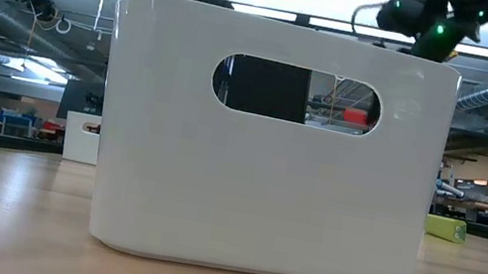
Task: Sort blocks
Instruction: Put the orange block into the top right white bin, then put the blue block into the top left white bin
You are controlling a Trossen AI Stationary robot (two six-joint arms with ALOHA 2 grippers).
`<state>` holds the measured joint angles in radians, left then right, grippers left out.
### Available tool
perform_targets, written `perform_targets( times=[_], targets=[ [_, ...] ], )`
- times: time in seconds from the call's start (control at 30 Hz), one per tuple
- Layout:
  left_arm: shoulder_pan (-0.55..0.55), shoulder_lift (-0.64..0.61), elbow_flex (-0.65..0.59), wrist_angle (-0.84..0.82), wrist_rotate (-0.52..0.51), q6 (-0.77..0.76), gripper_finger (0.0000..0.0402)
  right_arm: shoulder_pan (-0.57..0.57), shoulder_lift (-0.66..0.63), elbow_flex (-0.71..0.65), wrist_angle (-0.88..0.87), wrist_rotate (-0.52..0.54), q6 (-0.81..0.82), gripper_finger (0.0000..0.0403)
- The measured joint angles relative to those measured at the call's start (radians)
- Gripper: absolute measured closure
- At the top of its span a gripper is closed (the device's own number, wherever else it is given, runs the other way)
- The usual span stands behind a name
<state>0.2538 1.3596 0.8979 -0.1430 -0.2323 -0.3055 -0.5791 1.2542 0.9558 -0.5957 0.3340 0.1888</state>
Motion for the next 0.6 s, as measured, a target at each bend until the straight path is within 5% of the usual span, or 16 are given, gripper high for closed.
perform_targets(
  times=[0.23,0.47,0.6],
  targets=[
    [0.122,0.216,0.228,-0.127,0.065,0.096,0.0182,-0.114,0.047,-0.069,0.007,0.010,0.077,0.0321],
    [0.196,0.421,0.451,-0.290,0.101,0.145,0.0182,-0.131,0.085,-0.069,0.051,-0.054,0.063,0.0179],
    [0.223,0.542,0.578,-0.400,0.118,0.193,0.0182,-0.112,0.070,-0.069,0.099,-0.102,0.047,0.0133]
  ],
)
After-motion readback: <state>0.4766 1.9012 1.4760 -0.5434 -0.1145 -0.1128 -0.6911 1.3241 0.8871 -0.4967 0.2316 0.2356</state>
